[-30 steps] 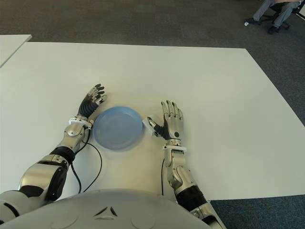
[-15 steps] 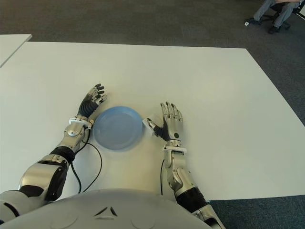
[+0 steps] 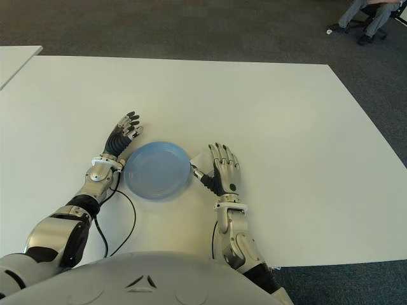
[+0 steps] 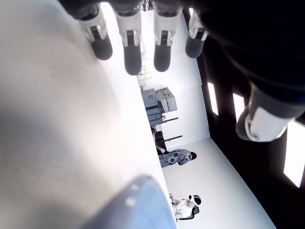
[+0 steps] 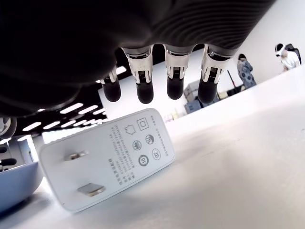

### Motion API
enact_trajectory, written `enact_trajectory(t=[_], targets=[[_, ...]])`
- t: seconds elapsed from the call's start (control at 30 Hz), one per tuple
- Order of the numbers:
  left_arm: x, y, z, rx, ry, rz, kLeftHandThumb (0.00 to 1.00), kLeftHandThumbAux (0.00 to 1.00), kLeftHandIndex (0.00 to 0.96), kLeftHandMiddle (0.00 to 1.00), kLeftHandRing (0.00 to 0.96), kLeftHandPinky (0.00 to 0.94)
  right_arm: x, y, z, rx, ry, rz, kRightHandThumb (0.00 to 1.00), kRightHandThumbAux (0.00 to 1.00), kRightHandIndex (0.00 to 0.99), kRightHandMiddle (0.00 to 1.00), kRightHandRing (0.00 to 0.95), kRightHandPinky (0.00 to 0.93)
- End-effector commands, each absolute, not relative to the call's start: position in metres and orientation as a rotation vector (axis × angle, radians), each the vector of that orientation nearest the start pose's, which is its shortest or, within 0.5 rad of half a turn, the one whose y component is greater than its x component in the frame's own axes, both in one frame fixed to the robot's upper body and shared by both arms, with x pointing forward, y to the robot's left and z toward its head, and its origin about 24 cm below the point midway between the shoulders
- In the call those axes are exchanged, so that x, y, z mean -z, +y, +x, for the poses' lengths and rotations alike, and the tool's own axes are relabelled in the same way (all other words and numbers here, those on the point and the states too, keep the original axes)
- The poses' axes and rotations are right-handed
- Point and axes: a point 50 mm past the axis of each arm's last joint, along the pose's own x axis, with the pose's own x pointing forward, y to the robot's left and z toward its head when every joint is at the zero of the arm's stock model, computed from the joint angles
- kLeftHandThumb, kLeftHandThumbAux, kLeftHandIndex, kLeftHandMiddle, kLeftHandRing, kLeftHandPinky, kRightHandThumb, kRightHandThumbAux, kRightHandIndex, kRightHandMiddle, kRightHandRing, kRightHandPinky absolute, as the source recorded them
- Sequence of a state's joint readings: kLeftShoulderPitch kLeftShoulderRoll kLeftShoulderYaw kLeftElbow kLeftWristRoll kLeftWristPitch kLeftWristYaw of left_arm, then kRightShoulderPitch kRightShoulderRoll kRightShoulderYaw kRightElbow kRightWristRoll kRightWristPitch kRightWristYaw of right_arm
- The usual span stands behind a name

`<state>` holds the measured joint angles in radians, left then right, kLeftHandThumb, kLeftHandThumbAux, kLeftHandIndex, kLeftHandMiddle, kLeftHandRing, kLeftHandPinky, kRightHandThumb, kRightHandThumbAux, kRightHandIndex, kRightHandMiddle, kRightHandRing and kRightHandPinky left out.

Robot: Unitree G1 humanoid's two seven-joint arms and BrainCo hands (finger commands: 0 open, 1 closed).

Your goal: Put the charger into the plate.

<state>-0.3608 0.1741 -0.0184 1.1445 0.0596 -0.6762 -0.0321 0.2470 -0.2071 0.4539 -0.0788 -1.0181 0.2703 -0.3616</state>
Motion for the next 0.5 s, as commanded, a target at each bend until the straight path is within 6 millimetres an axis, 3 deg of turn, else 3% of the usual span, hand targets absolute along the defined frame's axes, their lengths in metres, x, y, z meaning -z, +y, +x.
enact_trajectory(t=[0.03,0.5], targets=[[0.0757,0.1762,0.2466,0.170,0.309,0.247,0.000,0.501,0.000,0.144,0.153,0.157,-0.0009,-0.1210,0.1809,-0.041,0.030,-1.209,0.287,0.177,0.000,0.000,0.000,0.000],[0.0773,0.1763,0.2459,0.162,0.324,0.234,0.000,0.500,0.006,0.149,0.159,0.157,-0.0020,-0.1163,0.1746,-0.059,0.040,-1.217,0.285,0.172,0.000,0.000,0.000,0.000]])
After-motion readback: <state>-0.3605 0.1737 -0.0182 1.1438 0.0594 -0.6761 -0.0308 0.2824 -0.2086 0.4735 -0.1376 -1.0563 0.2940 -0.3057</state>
